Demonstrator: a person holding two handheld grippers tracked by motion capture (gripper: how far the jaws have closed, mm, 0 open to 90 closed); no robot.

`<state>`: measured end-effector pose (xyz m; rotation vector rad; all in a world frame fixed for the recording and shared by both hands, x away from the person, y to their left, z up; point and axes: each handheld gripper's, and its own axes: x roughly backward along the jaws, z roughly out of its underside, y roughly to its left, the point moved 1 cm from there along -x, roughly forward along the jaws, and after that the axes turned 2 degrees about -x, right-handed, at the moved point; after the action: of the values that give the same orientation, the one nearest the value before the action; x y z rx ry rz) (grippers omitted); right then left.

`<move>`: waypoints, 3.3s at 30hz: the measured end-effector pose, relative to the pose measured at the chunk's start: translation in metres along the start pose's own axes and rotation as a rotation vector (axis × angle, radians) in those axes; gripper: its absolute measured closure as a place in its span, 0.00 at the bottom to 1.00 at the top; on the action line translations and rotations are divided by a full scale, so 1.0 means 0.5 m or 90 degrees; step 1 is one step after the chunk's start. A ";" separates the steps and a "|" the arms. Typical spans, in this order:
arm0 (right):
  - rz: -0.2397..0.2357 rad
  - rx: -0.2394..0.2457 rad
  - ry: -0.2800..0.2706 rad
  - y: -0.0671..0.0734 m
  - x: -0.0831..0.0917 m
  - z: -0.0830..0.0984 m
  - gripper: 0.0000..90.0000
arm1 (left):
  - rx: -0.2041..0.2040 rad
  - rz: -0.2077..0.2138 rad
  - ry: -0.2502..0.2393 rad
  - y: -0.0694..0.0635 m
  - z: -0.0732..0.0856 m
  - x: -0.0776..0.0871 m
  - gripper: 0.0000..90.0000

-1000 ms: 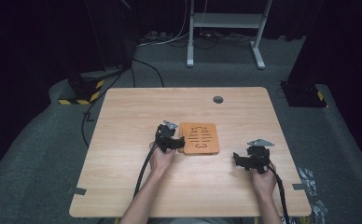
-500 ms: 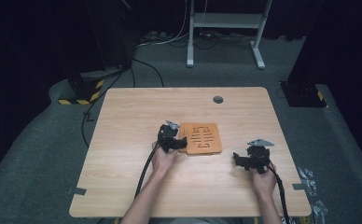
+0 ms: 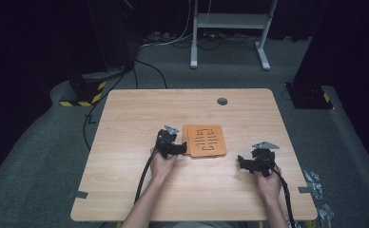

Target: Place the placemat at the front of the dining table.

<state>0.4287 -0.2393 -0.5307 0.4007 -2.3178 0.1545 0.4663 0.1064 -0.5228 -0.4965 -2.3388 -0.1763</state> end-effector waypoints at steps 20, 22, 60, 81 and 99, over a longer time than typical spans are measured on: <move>0.016 -0.021 -0.003 0.006 0.002 0.002 0.12 | 0.048 -0.029 -0.031 0.079 0.075 0.083 0.28; 0.016 -0.022 -0.002 0.006 0.002 0.002 0.12 | 0.038 -0.038 -0.025 0.082 0.085 0.087 0.28; -0.039 0.020 -0.010 0.044 -0.009 -0.056 0.23 | 0.044 -0.086 -0.013 0.113 0.127 0.105 0.26; -0.042 0.022 -0.008 0.078 -0.037 -0.085 0.24 | 0.045 -0.085 -0.013 0.113 0.127 0.105 0.26; -0.048 0.012 -0.008 0.082 -0.053 -0.084 0.24 | 0.049 -0.087 -0.015 0.111 0.128 0.104 0.26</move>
<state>0.4609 -0.1844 -0.5198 0.4997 -2.3107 0.1363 0.4135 0.1898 -0.5341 -0.3027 -2.3929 -0.1441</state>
